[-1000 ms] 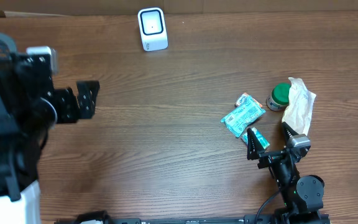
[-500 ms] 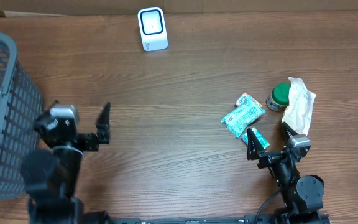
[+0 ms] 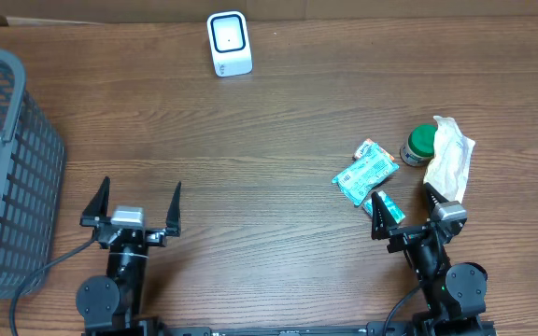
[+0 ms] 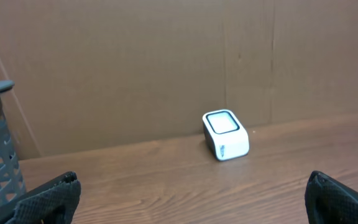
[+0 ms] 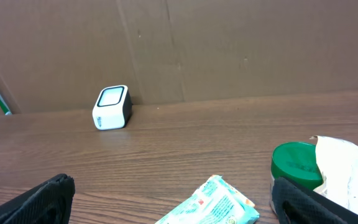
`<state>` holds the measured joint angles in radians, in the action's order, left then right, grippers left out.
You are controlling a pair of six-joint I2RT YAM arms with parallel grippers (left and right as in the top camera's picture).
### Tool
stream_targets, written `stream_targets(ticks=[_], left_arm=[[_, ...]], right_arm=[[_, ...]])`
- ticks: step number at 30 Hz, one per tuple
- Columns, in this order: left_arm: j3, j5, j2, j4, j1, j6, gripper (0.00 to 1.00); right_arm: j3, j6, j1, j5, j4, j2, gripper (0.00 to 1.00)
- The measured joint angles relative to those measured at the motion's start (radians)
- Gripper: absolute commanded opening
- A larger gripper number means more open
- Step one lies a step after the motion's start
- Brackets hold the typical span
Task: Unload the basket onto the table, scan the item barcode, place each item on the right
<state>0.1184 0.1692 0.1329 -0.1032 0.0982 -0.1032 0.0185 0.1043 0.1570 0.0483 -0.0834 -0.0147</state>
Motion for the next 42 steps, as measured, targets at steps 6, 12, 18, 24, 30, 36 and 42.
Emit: stream_targets(ticks=[6,12,18,24,30,36,42], left_arm=[[-0.076,0.0,-0.094,0.006,0.0,-0.04,0.99],[-0.101,0.0,-0.116,0.102,-0.001,-0.061,0.99],[-0.109,-0.001,-0.117,0.164,-0.001,-0.066,1.0],[-0.109,-0.001,-0.117,0.165,-0.001,-0.066,1.0],[-0.109,-0.001,-0.117,0.165,-0.001,-0.066,1.0],[-0.109,-0.001,-0.117,0.165,-0.001,-0.066,0.99],[-0.109,-0.001,-0.117,0.165,-0.001,-0.066,1.0]], right_arm=[[0.0,0.0,0.0,0.0,0.0,0.0,1.0],[0.0,0.0,0.0,0.0,0.0,0.0,1.0],[0.0,0.0,0.0,0.0,0.0,0.0,1.0],[0.0,0.0,0.0,0.0,0.0,0.0,1.0],[0.0,0.0,0.0,0.0,0.0,0.0,1.0],[0.0,0.0,0.0,0.0,0.0,0.0,1.0],[0.0,0.0,0.0,0.0,0.001,0.0,1.0]])
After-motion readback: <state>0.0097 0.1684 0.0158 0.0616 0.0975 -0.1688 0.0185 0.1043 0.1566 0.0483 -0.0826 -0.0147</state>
